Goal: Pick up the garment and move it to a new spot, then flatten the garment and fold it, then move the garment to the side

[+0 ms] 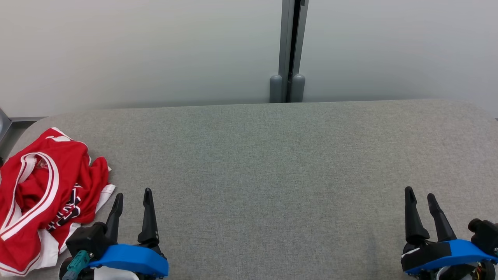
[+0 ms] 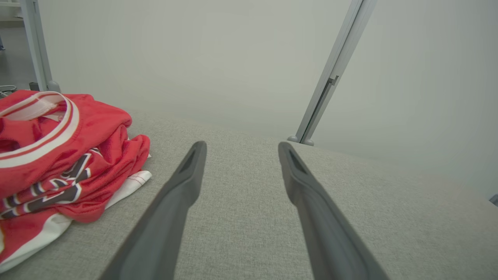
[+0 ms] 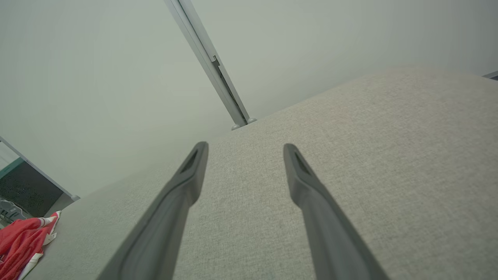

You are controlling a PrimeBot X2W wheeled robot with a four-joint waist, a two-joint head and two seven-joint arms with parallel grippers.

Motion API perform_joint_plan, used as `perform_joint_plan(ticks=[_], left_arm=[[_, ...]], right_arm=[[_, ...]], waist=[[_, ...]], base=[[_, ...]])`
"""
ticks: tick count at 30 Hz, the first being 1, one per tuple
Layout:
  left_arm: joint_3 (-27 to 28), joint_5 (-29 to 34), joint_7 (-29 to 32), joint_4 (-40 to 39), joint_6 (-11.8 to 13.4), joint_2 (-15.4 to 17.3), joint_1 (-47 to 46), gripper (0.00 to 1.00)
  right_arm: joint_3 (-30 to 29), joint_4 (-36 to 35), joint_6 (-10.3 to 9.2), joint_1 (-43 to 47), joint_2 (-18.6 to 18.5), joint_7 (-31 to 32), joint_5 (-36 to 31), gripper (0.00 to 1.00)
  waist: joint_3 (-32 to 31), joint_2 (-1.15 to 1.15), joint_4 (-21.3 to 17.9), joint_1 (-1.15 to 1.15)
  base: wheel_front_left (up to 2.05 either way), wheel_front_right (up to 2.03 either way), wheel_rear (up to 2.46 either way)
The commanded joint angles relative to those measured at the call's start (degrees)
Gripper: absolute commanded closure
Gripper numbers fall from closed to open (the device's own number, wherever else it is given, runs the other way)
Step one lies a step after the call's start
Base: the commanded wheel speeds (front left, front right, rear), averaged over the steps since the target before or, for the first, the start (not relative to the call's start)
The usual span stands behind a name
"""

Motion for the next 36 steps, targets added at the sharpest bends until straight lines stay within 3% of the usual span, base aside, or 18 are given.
perform_joint_plan(ticks=[1, 36], left_arm=[[-0.17, 1.37, -0.63, -0.12, 0.39, 0.38, -0.45, 0.00], [-0.90, 8.59, -4.55, 4.19, 0.25, -0.66, 0.45, 0.00]], right_arm=[[0.04, -0.31, 0.10, -0.61, -0.46, -0.47, -1.39, 0.00], [-0.56, -0.69, 0.11, 0.73, -0.57, -2.19, -19.55, 0.00]], waist=[[-0.03, 0.00, 0.02, 0.00], [-1.21, 0.00, 0.44, -0.01]], base=[[0.00, 0.00, 0.00], [0.00, 0.00, 0.00]])
